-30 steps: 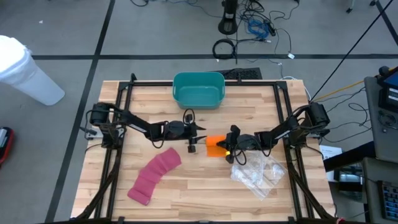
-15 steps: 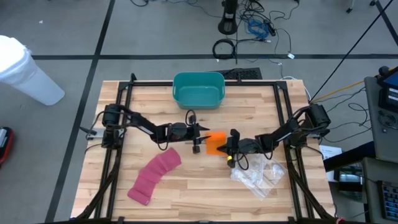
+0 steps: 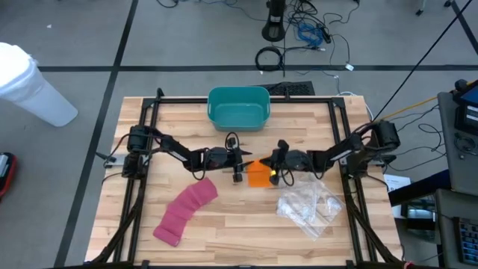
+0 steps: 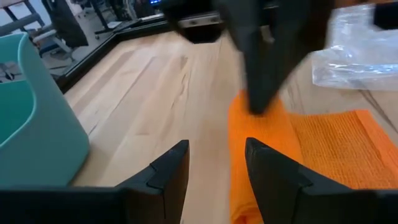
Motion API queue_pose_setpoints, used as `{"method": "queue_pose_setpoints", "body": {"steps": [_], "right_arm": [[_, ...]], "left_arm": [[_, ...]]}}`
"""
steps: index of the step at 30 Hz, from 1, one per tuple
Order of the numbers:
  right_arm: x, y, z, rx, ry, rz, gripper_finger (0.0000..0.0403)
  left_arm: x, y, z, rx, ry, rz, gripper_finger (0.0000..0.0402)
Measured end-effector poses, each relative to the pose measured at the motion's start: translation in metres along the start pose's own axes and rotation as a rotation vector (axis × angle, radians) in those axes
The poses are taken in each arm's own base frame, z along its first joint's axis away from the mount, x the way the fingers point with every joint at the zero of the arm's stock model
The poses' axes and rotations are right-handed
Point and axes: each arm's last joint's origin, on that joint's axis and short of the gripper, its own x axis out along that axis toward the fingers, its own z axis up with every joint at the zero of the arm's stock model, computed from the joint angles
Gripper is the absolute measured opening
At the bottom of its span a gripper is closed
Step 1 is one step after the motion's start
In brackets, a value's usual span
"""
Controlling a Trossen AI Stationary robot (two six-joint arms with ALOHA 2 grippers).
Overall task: Roll bandage
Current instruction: Roll the orange bandage
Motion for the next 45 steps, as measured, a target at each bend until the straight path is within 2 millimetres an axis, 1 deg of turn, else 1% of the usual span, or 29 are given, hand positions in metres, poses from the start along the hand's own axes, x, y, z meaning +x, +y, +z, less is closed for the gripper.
{"method": "queue_pose_setpoints", "body": {"steps": [4,7,16,27,33,36,40,45], "right_arm": [[0.003,-0.014,0.000,0.014,0.025,-0.024,0.0000],[0.003,-0.014,-0.002,0.033,0.058,0.013,0.0000],[-0.001,0.003,-0.007,0.039,0.077,0.067,0.0000],[-0.005,0.017,-0.011,0.070,0.107,0.104,0.0000],[-0.010,0.032,-0.016,0.088,0.134,0.165,0.0000],[-0.013,0.038,-0.019,0.090,0.139,0.163,0.0000],[-0.016,0.043,-0.022,0.104,0.147,0.159,0.0000],[-0.018,0.048,-0.024,0.113,0.159,0.169,0.0000]], "left_arm": [[0.000,0.001,0.000,0.000,0.000,0.001,0.0163],[0.000,0.001,0.000,0.000,0.000,0.002,0.0163],[0.000,0.000,0.000,0.019,-0.001,0.003,0.0163],[0.000,-0.002,0.001,-0.005,-0.008,-0.008,0.0163],[-0.002,-0.009,0.002,-0.001,-0.015,-0.048,0.0163],[-0.002,-0.013,0.000,0.016,0.012,-0.065,0.0164],[-0.003,-0.019,-0.004,0.028,0.057,-0.086,0.0164],[-0.005,-0.026,-0.002,0.035,0.051,-0.106,0.0164]]}}
